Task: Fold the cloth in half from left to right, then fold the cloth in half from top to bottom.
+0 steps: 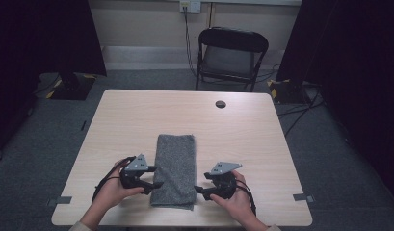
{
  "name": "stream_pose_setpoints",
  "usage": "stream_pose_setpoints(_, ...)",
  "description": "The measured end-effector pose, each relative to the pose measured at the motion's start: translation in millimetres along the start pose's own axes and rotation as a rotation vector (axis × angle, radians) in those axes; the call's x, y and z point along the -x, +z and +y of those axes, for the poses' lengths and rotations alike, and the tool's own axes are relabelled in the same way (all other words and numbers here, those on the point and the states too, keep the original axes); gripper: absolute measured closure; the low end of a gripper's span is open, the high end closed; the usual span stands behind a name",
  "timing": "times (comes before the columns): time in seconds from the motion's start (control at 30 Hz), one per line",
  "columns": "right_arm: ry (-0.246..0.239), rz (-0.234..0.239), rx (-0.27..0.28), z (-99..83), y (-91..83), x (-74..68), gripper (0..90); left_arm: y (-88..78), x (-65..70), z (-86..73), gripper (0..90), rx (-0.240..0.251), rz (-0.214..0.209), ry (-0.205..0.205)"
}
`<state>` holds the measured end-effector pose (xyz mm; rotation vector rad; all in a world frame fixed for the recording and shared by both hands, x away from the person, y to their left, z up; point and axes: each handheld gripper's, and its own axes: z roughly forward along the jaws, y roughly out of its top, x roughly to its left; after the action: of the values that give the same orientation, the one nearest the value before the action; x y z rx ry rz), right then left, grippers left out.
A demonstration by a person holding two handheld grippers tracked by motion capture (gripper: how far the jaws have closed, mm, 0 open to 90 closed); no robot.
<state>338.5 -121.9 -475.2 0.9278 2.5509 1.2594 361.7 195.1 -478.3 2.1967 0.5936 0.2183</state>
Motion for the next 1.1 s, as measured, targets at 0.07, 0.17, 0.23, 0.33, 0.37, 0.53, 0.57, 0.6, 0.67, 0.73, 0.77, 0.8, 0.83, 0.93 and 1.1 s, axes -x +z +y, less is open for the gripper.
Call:
stream_pose_setpoints(0.07, -0.005, -0.007, 0.007, 1.0, 2.0, 2.4, 33.5, 3.9, -2.7, 1.5, 31.7, 0.011, -0.003, -0.004)
stream_pose_setpoints(0.17, -0.010, -0.021, 0.016, 6.3, 8.7, 13.8, 30.3, 11.1, -15.1, 9.6, 26.1, 0.014, 0.016, -0.012)
stream_pose_setpoints(0.23, -0.013, -0.025, 0.018, 10.5, 12.9, 21.8, 30.1, 14.5, -24.1, 16.2, 23.4, 0.013, 0.032, -0.025)
stream_pose_setpoints(0.33, -0.009, -0.043, 0.020, 17.2, 18.1, 34.3, 30.2, 17.9, -36.3, 24.0, 22.2, 0.006, 0.056, -0.040)
stream_pose_setpoints(0.37, -0.012, -0.056, 0.021, 21.3, 20.2, 40.5, 30.2, 19.1, -39.6, 25.8, 22.7, 0.006, 0.067, -0.041)
stream_pose_setpoints(0.53, -0.017, -0.066, 0.024, 27.1, 23.8, 48.7, 30.3, 29.4, -43.7, 28.9, 23.0, -0.006, 0.070, -0.033)
stream_pose_setpoints(0.57, -0.018, -0.062, 0.028, 27.8, 24.4, 49.5, 30.2, 32.0, -43.4, 28.6, 23.1, -0.006, 0.066, -0.027)
stream_pose_setpoints(0.6, -0.015, -0.061, 0.030, 28.4, 24.7, 49.5, 30.2, 34.7, -42.7, 28.3, 22.9, -0.007, 0.061, -0.028)
stream_pose_setpoints(0.67, -0.014, -0.060, 0.036, 29.0, 24.6, 48.2, 29.8, 39.9, -40.6, 26.9, 21.7, -0.004, 0.050, -0.031)
stream_pose_setpoints(0.73, -0.017, -0.056, 0.040, 28.8, 24.1, 46.3, 29.8, 42.8, -37.5, 25.6, 21.7, -0.011, 0.038, -0.028)
stream_pose_setpoints(0.77, -0.022, -0.057, 0.037, 28.7, 23.8, 44.9, 29.7, 44.2, -36.0, 25.0, 21.7, -0.016, 0.034, -0.026)
stream_pose_setpoints(0.8, -0.024, -0.054, 0.035, 28.4, 23.4, 43.6, 29.8, 45.9, -34.1, 24.0, 21.7, -0.025, 0.026, -0.021)
stream_pose_setpoints(0.83, -0.026, -0.052, 0.039, 28.2, 22.3, 42.2, 29.7, 47.1, -32.6, 23.1, 21.8, -0.025, 0.023, -0.020)
stream_pose_setpoints(0.93, -0.027, -0.054, 0.039, 28.0, 19.5, 40.8, 29.6, 50.0, -27.8, 20.3, 22.1, -0.049, 0.013, -0.004)
stream_pose_setpoints(1.1, -0.036, -0.058, 0.030, 24.6, 17.3, 39.1, 29.3, 45.1, -6.9, 12.8, 20.2, -0.040, -0.012, 0.021)
